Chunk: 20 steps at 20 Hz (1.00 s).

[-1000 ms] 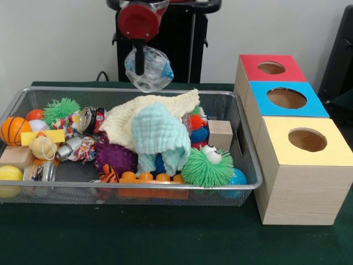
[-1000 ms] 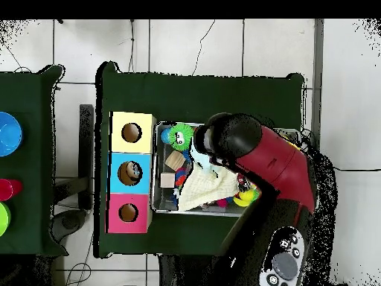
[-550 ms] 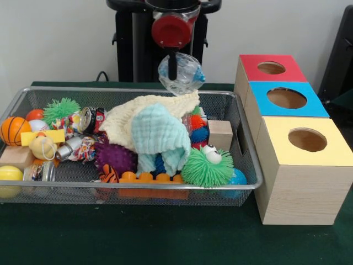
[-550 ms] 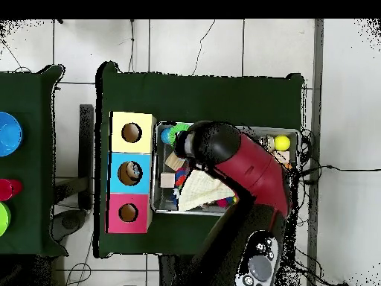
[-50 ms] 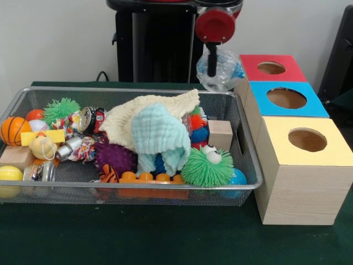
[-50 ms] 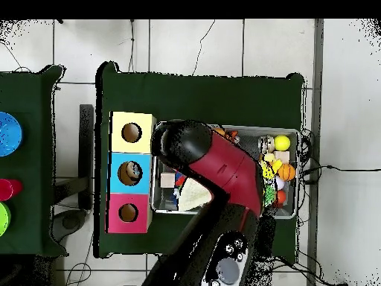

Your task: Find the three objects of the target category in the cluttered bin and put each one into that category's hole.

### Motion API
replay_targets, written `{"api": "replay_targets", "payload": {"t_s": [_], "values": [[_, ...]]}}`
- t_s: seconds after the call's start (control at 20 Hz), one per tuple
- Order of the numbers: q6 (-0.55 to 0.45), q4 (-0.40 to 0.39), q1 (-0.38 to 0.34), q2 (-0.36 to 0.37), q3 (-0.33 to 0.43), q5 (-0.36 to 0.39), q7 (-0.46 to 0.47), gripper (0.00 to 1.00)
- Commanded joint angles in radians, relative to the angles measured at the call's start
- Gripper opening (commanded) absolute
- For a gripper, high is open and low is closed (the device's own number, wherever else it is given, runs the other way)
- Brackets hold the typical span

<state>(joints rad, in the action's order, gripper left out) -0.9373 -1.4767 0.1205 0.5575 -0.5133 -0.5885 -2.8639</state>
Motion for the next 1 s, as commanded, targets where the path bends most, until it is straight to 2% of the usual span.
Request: {"api": "replay_targets", "payload": {"t_s": [0.05,0.25,0.6,0.85,1.0], "values": [[-0.146,-0.035,0.036,-0.008,0.046,-0.07,-0.412,0.0],[-0.171,-0.01,0.068,-0.008,0.034,-0.076,-0.475,0.0],[-0.116,-0.037,0.088,-0.017,0.05,-0.093,-0.499,0.0],[-0.006,-0.098,0.073,-0.029,0.081,-0.117,-0.436,0.0],[0.038,-0.119,0.043,-0.046,0.1,-0.12,-0.368,0.0]]}}
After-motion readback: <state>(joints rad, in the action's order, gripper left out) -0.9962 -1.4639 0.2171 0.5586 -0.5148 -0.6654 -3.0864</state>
